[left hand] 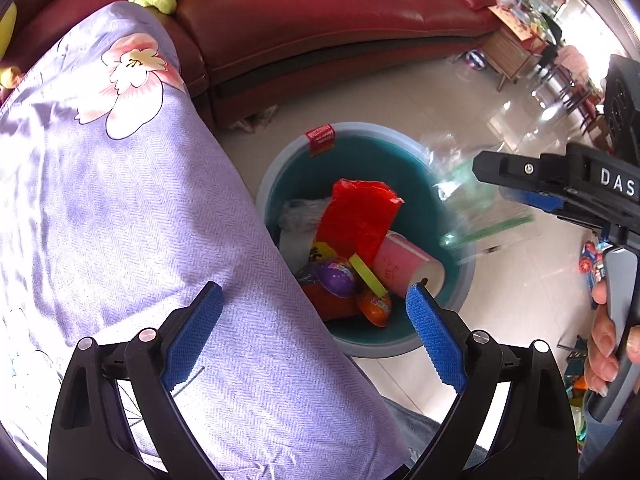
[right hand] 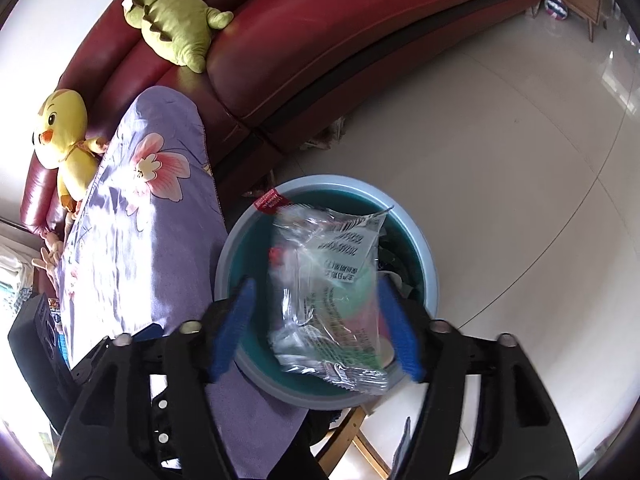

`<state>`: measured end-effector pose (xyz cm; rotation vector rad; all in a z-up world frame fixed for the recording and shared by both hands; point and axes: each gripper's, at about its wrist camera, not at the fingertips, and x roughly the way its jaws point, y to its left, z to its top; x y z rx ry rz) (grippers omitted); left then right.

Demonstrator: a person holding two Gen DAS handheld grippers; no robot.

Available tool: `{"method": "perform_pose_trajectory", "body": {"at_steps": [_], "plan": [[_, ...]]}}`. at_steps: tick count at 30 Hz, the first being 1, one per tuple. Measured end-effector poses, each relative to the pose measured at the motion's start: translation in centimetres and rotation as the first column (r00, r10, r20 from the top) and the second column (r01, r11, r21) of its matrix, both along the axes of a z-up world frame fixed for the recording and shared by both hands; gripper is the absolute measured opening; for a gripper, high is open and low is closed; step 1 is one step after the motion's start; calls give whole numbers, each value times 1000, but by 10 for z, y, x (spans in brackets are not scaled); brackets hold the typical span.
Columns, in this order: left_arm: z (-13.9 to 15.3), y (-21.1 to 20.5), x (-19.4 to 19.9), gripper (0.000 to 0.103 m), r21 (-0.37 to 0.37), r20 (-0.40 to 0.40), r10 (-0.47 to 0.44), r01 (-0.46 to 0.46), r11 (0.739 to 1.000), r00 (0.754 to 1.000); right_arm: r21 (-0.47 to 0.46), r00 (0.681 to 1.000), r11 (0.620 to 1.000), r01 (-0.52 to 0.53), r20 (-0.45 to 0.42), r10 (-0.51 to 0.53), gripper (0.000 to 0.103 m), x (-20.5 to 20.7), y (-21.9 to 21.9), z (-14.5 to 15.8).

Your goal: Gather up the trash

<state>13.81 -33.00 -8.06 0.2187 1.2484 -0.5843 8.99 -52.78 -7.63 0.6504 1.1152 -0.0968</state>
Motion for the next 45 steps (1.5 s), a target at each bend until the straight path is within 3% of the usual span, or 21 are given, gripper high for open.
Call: {"method": "perform_pose_trajectory", "body": {"at_steps": [13,22,25,28,32,45], "plan": [[0,4,-4,93,-14,-9,-4,4,1000,1000,-9,999,1000,-16,-51,16,78,0,6,-4],[9,13,-11,95,-7,-5,6,-6,1000,1000,-50,998,997,-60,-21,59,96,-15,17,8],[15,18,-15,97,32,28,16,-17,999,999,-83,997,994,-76,-22,75,96,-22,21,15],[22,24,-22,97,82,77,34,-40,996,996,-177,995,980,-93,-42,87,96,-32,28,22],[30,37,-30,97,81,89,59,-67,994,994,-290,993,952,-100,-82,80,96,-47,36,27],[58,78,-68,97,27,149,153,-159,987,977,-362,992,923,-127,-48,118,96,-101,68,45]]}}
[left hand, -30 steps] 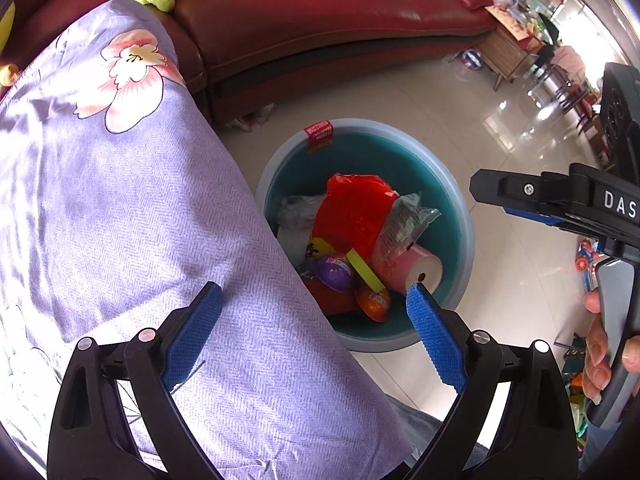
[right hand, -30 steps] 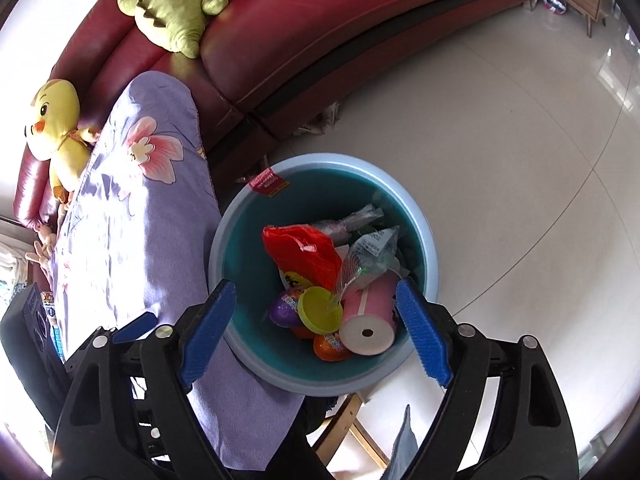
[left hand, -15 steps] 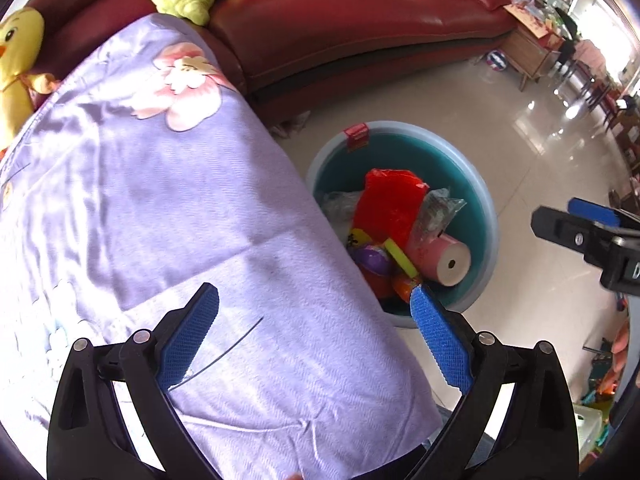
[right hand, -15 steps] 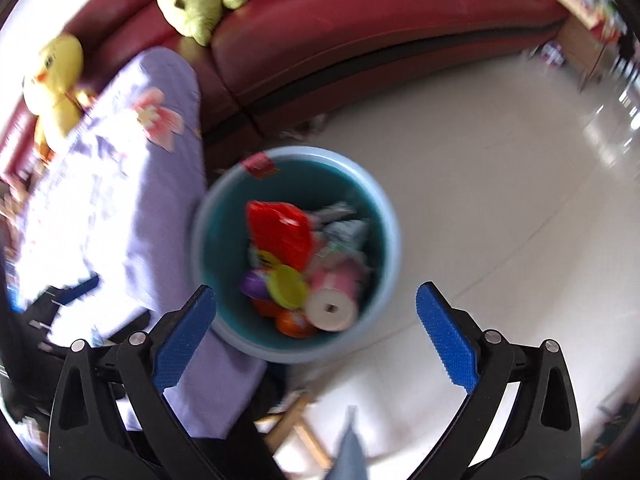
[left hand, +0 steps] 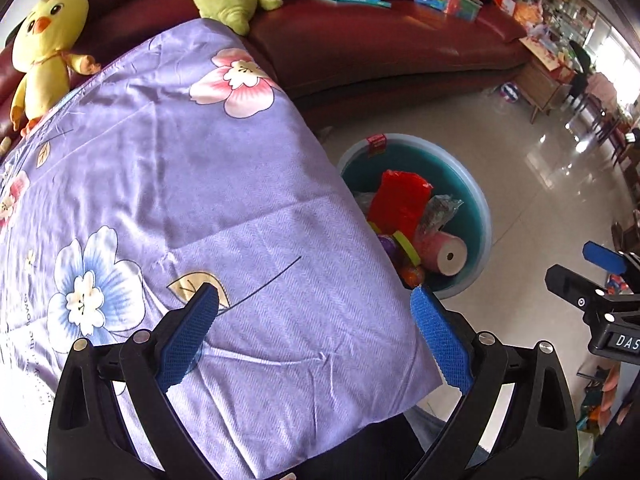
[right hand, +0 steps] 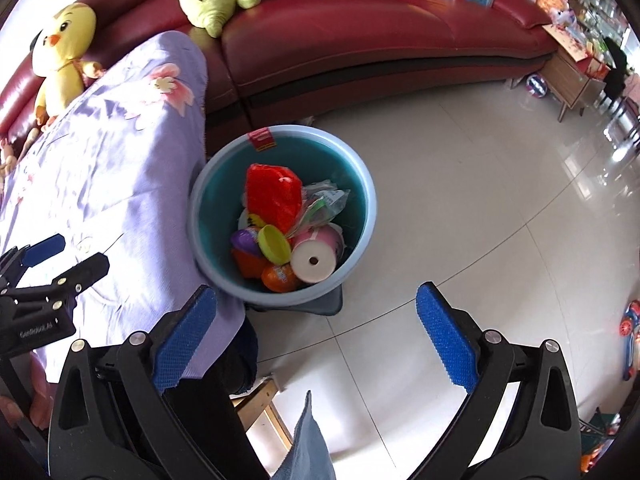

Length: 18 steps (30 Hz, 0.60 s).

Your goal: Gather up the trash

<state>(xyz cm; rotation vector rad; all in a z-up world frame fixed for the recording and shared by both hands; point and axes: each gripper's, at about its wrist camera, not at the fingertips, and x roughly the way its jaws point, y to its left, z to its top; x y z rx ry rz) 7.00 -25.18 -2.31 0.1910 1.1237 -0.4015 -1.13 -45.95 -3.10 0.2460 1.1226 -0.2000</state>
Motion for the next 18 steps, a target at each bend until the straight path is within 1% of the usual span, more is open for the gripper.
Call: {"method": "perform_pose_trajectory", "body": {"at_steps": [6,12,18], "plan": [[12,11,-19,97,-10,39,17,-17,1000,999,-22,999,1000,-18,36,19,96,-20,15,14],[25,19,-38,97,-13,80,13,-12,1000,997,-44,997,998,-42,65,45,96,-37,32,25],[37,26,-50,97,-26,115,10,-7,1000,993,-73,996,997,-30,83,36,96,-48,38,35]]}}
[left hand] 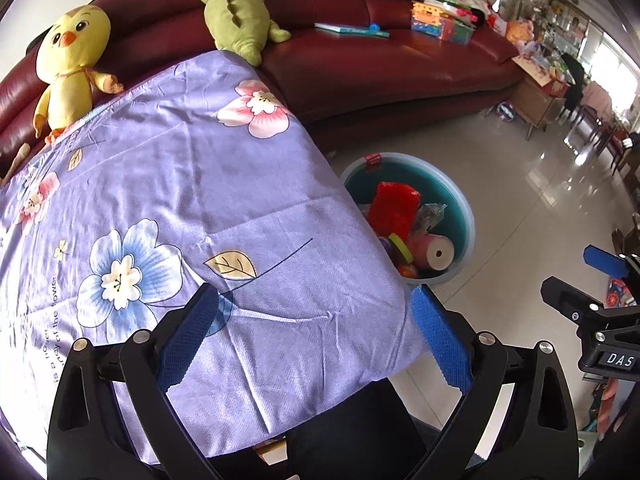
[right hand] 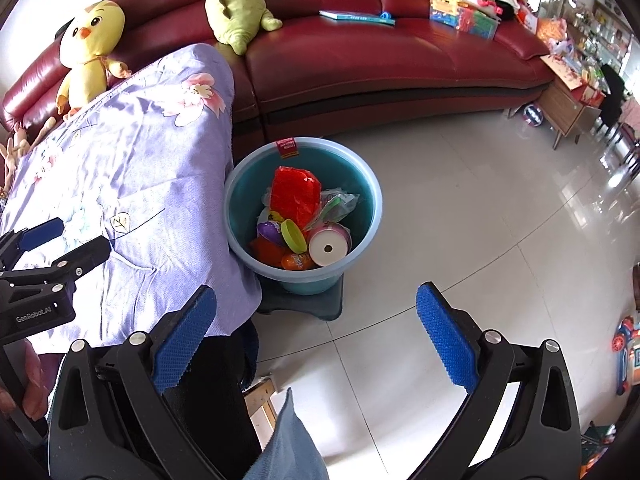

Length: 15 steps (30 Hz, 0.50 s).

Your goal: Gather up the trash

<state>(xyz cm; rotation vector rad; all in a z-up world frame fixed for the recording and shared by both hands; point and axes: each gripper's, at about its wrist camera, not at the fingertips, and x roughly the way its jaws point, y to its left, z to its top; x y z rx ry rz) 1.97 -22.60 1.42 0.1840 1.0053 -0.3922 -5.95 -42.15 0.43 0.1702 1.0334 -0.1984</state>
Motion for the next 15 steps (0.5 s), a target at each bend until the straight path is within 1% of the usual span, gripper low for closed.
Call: {"method": "perform_pose_trajectory", "body": {"at_steps": [6,15], "plan": [[3,1,-3,97,-10,2,-2,2,1000,1000,-12,1000,1000,4,-1,-4,96,-2,2,4],[3,0,-3,97,-7,-8,-1,1,1000,1000,-7,1000,1000,-11,-2,11,96,-2,6,4]]}}
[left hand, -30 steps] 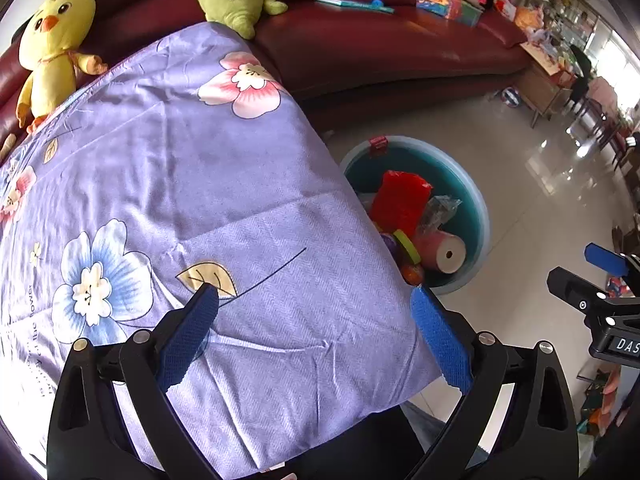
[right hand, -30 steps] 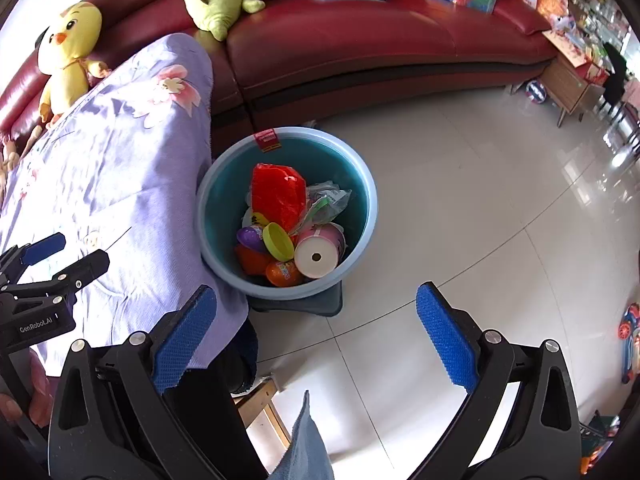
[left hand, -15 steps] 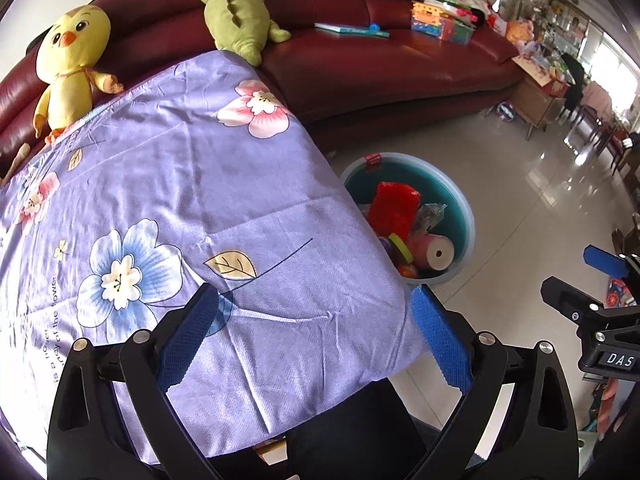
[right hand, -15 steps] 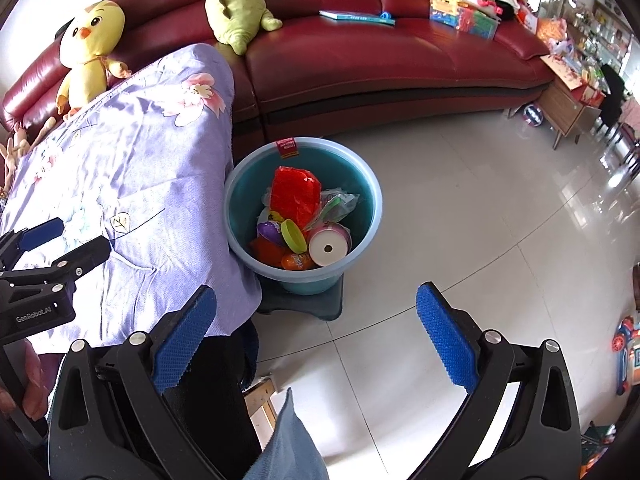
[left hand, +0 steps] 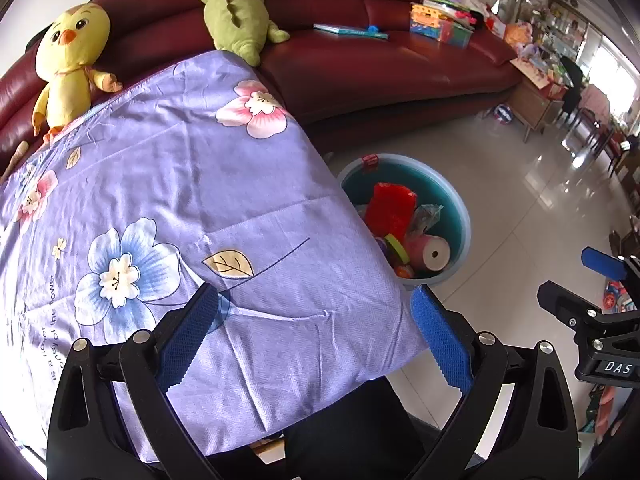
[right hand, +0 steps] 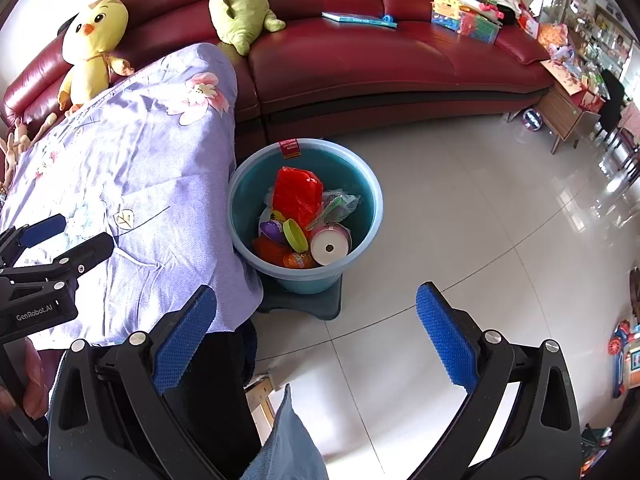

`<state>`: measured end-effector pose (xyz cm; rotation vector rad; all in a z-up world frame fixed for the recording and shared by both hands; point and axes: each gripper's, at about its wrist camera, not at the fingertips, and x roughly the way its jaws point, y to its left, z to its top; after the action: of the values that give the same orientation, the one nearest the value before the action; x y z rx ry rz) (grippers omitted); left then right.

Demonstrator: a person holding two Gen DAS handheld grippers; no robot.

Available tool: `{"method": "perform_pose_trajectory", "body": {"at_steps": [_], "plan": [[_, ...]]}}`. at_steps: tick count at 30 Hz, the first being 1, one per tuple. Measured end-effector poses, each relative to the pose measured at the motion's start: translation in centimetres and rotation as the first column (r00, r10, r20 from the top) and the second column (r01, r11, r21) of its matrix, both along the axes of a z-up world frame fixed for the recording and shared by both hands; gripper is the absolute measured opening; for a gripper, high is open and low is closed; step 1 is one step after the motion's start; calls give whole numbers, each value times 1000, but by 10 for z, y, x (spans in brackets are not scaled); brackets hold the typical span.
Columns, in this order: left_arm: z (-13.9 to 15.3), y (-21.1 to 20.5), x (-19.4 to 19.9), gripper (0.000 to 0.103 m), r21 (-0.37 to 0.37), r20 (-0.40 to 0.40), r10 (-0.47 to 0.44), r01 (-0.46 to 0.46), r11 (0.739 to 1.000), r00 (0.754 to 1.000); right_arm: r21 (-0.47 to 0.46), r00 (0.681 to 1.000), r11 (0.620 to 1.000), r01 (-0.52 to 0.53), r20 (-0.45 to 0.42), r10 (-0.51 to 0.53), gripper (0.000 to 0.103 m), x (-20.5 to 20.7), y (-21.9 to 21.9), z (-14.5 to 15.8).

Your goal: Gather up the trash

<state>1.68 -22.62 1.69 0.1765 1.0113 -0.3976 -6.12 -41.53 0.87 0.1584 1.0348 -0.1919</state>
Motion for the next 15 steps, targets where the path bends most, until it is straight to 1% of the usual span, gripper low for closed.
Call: {"method": "perform_pose_trajectory", "body": {"at_steps": [8,15], "plan": [[-5,-1,5,97,-8,-15,-5,5,1000,1000,13,1000,1000,-5,-9,5,96,5,0,-6],[-7,-3,5,97,-19,-8,-13,13,1000,1000,17,1000,1000,-7,-17,7,96,8,-1,-10]]}}
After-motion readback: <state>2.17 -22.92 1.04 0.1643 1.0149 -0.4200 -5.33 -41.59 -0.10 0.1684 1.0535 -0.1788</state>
